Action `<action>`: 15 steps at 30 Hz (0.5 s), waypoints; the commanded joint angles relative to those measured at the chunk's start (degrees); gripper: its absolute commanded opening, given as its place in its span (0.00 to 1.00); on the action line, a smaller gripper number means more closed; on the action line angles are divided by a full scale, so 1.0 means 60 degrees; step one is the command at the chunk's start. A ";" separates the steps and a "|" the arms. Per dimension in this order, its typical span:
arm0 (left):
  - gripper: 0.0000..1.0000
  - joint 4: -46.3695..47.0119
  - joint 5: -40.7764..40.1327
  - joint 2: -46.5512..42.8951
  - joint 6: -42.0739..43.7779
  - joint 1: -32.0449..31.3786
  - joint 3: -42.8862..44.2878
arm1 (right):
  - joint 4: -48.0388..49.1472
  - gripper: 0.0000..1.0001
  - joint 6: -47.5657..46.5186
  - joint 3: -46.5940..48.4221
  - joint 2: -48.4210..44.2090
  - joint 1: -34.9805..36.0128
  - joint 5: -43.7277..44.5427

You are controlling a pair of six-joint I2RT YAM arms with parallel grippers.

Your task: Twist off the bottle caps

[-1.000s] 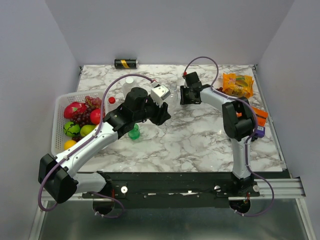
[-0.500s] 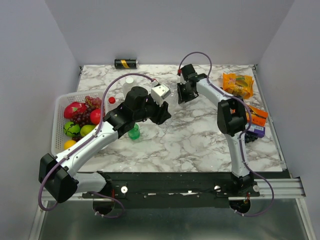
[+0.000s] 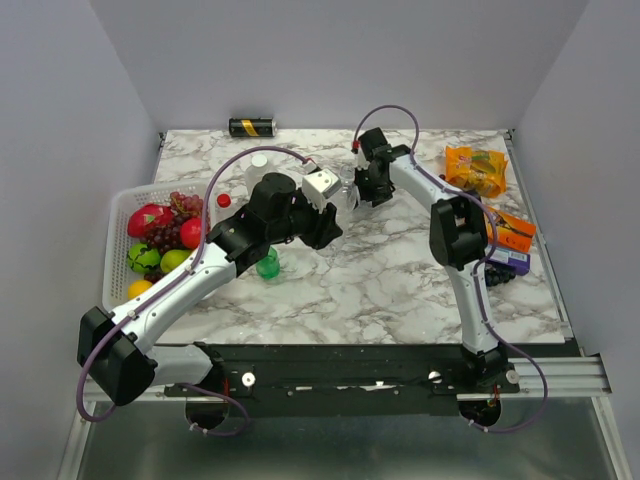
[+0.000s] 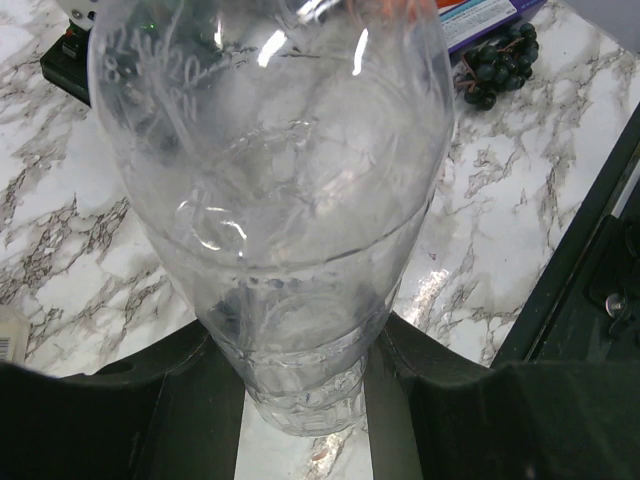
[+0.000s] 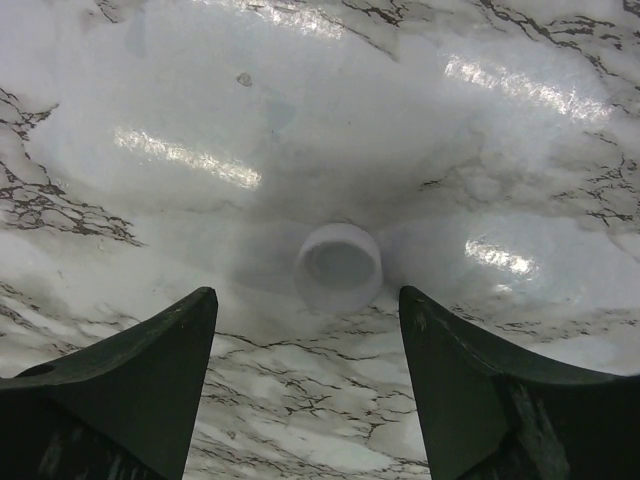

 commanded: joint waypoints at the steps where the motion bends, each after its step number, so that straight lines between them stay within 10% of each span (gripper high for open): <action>1: 0.09 0.0178 0.0305 -0.0045 0.0038 0.0043 0.0267 | 0.0048 0.82 0.0118 -0.0153 -0.0494 -0.0124 -0.0127; 15: 0.09 0.0369 0.0877 0.0043 0.0433 -0.0235 0.0149 | 0.5100 0.78 0.1685 -0.7826 -0.9485 -0.0549 -0.2089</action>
